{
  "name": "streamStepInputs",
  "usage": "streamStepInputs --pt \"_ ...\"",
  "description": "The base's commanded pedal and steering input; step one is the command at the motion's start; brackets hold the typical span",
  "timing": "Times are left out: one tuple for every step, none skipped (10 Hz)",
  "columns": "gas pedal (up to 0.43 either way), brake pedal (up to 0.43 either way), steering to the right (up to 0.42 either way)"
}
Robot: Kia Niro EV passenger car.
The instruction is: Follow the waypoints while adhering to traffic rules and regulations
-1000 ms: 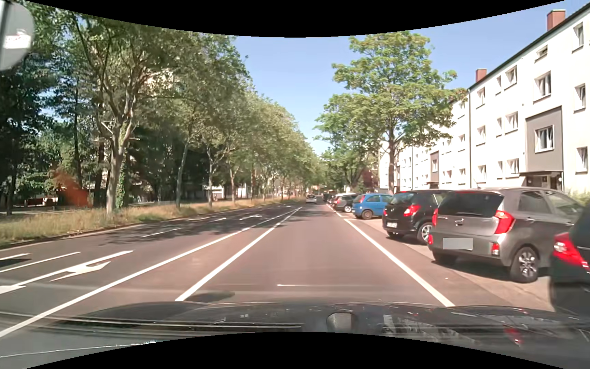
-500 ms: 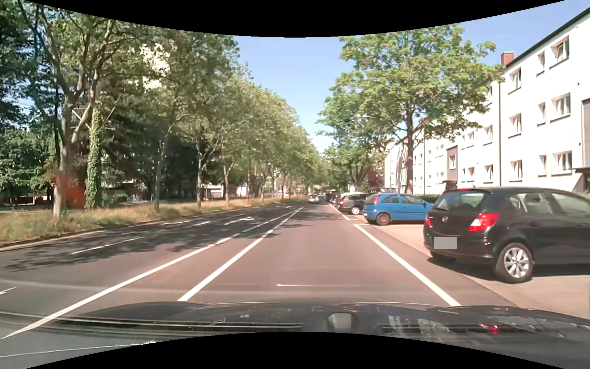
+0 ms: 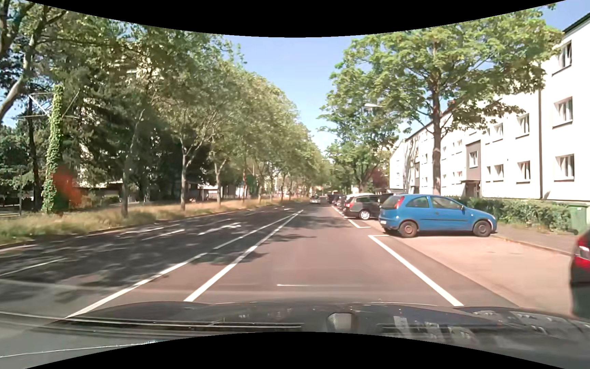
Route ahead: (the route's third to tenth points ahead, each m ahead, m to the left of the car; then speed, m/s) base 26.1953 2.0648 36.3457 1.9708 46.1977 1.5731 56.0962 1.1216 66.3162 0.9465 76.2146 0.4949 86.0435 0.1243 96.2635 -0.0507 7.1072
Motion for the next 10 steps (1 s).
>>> streamStepInputs --pt "0.087 0.0 -0.005" --pt "0.087 0.0 -0.005" --pt "0.087 0.0 -0.005" --pt "0.087 0.0 -0.005" --pt "0.098 0.0 -0.005" --pt "0.098 0.0 -0.003" --pt "0.098 0.0 0.0" --pt "0.098 0.0 0.001" --pt "0.098 0.0 0.0" --pt "0.098 0.0 -0.001"
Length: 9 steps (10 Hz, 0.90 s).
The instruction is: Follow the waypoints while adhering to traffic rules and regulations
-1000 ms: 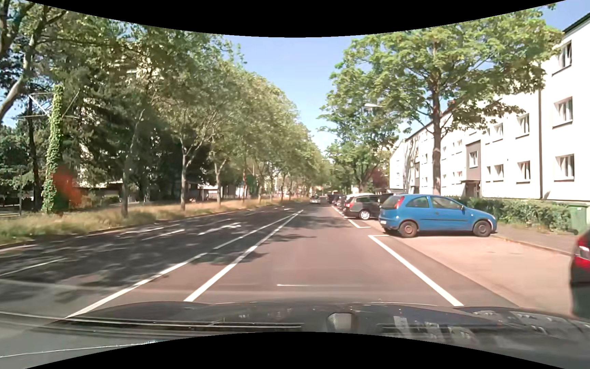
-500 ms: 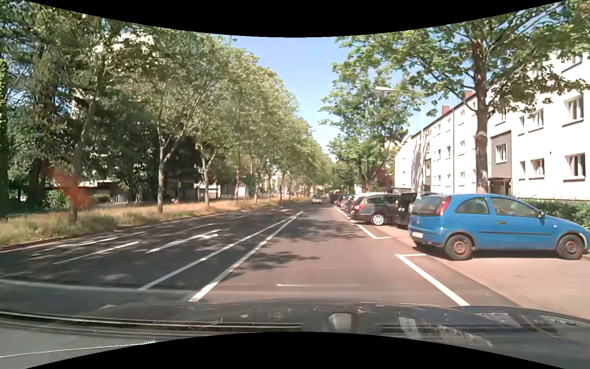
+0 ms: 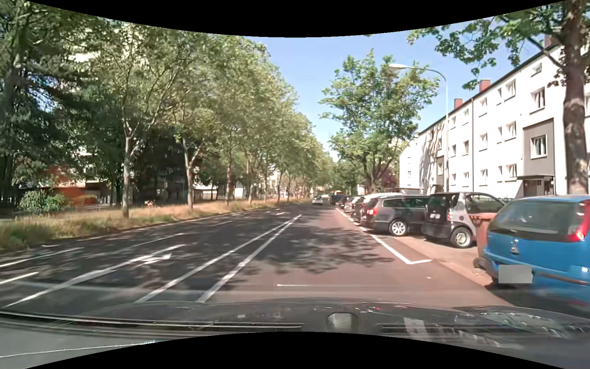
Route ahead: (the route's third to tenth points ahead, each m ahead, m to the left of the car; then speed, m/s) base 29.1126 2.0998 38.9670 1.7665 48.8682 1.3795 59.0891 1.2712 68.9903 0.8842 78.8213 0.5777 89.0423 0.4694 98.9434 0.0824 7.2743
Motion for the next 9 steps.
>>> streamStepInputs --pt "0.098 0.0 -0.002" --pt "0.087 0.0 -0.003" --pt "0.087 0.0 -0.004" --pt "0.087 0.0 -0.004" --pt "0.087 0.0 -0.003" --pt "0.079 0.0 -0.004" --pt "0.079 0.0 -0.004" --pt "0.079 0.0 -0.004" --pt "0.079 0.0 -0.004"
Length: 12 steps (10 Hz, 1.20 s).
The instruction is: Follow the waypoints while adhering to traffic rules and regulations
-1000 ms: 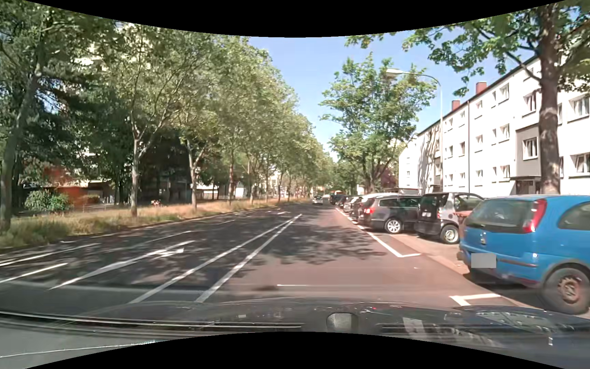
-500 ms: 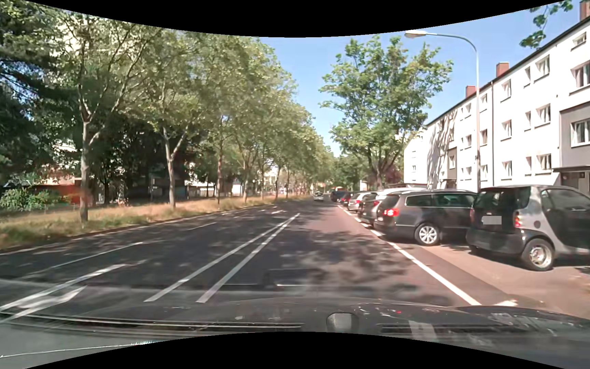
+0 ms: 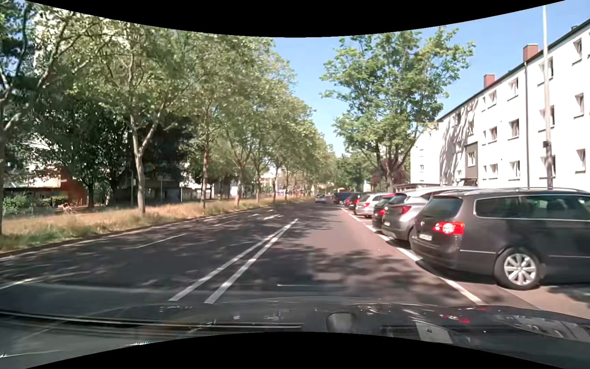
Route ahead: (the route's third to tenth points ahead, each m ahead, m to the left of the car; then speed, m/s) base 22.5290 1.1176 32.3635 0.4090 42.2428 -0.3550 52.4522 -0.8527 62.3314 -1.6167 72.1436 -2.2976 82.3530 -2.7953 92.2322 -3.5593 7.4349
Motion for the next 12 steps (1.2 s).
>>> streamStepInputs --pt "0.079 0.0 -0.004" --pt "0.079 0.0 -0.003" --pt "0.079 0.0 -0.003" --pt "0.079 0.0 -0.003" --pt "0.079 0.0 -0.003" --pt "0.079 0.0 -0.003" --pt "0.079 0.0 -0.001" --pt "0.079 0.0 0.0" --pt "0.079 0.0 0.0" --pt "0.079 0.0 0.001" --pt "0.079 0.0 0.001" --pt "0.079 0.0 0.004"
